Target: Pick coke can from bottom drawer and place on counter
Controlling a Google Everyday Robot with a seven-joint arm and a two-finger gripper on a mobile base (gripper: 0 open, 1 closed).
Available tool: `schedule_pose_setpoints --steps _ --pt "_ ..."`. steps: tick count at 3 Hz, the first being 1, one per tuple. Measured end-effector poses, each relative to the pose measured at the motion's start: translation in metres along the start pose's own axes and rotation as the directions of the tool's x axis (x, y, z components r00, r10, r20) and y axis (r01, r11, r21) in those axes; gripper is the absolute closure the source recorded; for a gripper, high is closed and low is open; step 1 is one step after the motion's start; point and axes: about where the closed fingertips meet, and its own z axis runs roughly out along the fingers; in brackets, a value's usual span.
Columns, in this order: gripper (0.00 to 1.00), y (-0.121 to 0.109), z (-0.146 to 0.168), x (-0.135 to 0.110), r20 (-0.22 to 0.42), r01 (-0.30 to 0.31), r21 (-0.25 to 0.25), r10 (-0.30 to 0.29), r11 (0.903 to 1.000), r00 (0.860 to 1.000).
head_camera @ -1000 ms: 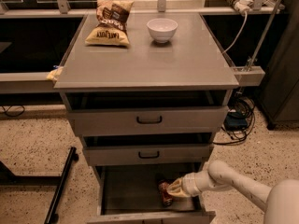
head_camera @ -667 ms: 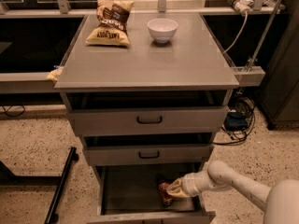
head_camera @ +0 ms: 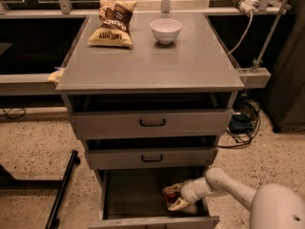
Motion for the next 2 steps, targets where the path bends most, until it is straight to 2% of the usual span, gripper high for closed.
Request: schedule_pose_setpoints --steps 1,2 --pt "0.00 -0.008 0.010 0.009 0.014 0.057 -0.003 -0.057 0.9984 0.998" --pt "0.00 -0.018 0.011 0.013 0.016 0.111 0.020 -0.111 0.9937 0.994"
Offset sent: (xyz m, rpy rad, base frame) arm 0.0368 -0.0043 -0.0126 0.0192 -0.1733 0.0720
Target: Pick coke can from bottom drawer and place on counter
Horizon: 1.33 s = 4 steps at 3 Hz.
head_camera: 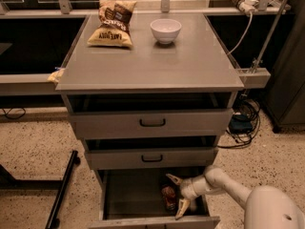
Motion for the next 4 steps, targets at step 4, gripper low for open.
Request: schedule_pose_setpoints --steps 4 --pt "0.00 -0.036 0.014 0.017 -0.029 0.026 0.087 -0.024 0.9959 0.999"
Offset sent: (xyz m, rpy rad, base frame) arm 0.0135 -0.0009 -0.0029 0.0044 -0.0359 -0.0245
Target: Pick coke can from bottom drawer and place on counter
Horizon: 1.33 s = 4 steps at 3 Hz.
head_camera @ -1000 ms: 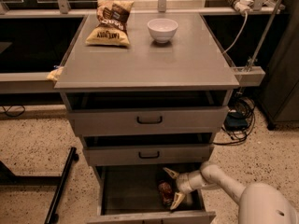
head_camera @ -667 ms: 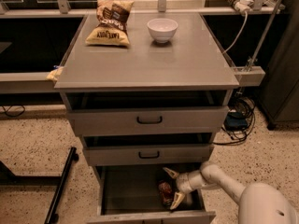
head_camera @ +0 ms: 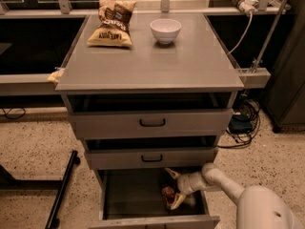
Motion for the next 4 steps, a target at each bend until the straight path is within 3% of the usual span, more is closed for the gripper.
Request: schedule_pose_setpoints --steps 1,4 --pt "0.00 -0.008 0.007 0.010 -0.018 -0.005 0.007 0.005 1.0000 1.000" --pt "0.00 0.004 0.013 0.048 -0.089 -0.091 0.011 0.092 0.9958 0.992"
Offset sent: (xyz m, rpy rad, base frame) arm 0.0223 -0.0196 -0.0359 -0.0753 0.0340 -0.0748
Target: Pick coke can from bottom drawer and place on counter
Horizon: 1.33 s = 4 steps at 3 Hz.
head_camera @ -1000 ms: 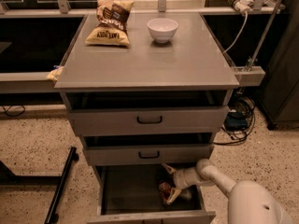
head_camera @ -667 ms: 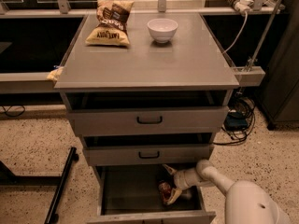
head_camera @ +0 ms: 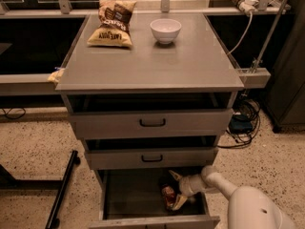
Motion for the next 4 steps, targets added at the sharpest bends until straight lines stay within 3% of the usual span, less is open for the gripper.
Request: schedule_pose_setpoints --steps 3,4 --pt "0.03 0.003 0.029 0.011 0.012 -0.018 -0.058 0.018 0.9982 1.000" --pt "0.21 0.006 0.032 0.015 0.011 -0.027 -0.068 0.028 0.9973 1.000"
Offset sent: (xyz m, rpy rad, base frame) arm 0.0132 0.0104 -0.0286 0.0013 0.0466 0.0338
